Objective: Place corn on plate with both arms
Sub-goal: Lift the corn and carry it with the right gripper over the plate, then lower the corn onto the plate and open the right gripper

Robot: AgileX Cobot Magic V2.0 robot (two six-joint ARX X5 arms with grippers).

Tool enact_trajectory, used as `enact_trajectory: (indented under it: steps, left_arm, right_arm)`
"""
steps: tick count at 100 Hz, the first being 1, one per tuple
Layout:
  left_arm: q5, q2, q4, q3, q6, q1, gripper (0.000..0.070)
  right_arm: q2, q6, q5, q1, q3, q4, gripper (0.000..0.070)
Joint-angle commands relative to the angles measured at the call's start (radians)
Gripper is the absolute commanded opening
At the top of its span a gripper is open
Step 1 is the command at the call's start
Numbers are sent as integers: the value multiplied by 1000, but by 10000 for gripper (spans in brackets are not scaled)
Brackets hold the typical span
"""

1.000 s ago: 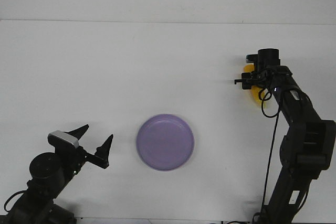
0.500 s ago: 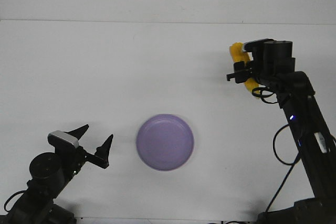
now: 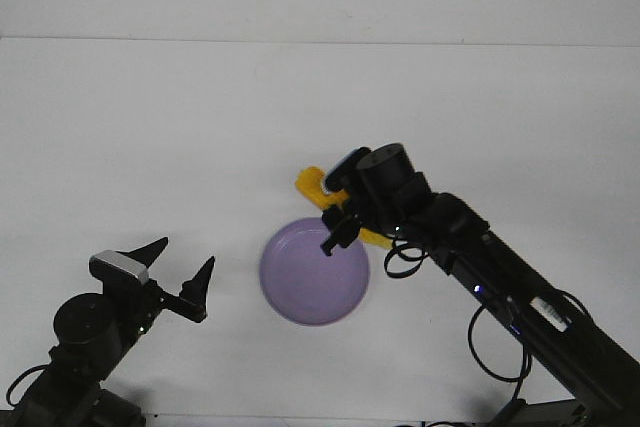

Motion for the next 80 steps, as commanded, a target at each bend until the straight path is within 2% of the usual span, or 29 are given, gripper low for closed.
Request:
enact_trajectory:
  steps: [1,35,80]
  left_arm:
    - [-2,0,10,3,2,-3,585]
    - [-2,-3,10,3,2,-3,585]
    - [-2,-3,10,3,2,-3,585]
  right_arm:
    - [18,42,6,26,-43,45,283]
    - [25,125,12,128,-325,346,283]
    - [107,119,34,146,-352,401,286]
